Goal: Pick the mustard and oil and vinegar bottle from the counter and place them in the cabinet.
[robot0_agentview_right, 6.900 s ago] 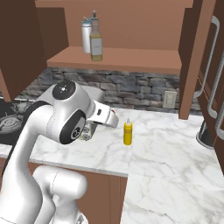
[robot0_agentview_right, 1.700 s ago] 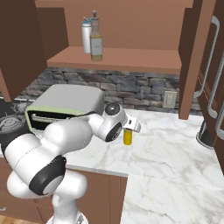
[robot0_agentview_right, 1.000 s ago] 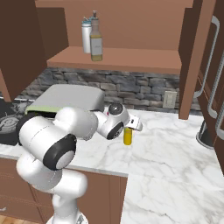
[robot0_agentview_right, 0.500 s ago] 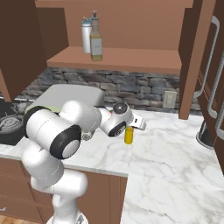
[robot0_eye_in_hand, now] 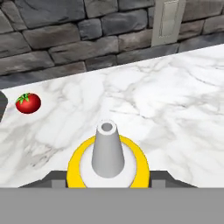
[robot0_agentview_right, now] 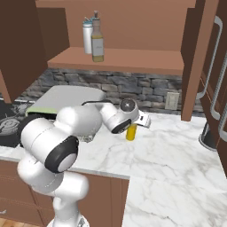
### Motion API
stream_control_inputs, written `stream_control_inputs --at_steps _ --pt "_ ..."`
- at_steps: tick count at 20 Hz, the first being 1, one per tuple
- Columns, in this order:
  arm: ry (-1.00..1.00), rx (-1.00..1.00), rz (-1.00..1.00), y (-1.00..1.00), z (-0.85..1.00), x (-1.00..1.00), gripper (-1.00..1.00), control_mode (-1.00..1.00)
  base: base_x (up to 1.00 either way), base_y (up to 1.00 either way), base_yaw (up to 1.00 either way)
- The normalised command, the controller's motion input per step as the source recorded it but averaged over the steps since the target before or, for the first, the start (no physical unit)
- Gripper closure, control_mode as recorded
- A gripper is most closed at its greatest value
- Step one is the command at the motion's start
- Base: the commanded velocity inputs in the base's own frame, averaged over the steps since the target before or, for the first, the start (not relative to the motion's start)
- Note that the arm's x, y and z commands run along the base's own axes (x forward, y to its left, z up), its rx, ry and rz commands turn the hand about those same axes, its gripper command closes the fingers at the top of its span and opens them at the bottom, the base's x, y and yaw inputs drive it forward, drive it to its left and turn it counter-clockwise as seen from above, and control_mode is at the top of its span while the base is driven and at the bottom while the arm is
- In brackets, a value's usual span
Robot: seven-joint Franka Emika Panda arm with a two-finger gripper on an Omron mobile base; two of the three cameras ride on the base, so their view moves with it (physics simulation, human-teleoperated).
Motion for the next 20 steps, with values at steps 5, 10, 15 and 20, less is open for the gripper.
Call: stream_control_inputs --at_steps 5,10,15,20 --pt "0.00 0.02 0.00 0.00 0.99 -0.32 1.00 -1.00 0.00 0.00 0.00" --pt "0.00 0.00 0.00 -0.04 0.90 -0.41 1.00 -1.00 0.00 0.00 0.00" --pt "-0.01 0.00 0.00 0.00 0.75 -0.44 1.00 -1.00 0.00 0.00 0.00" --pt "-0.16 0.00 0.00 0.00 0.44 -0.29 1.00 -1.00 0.00 0.00 0.00"
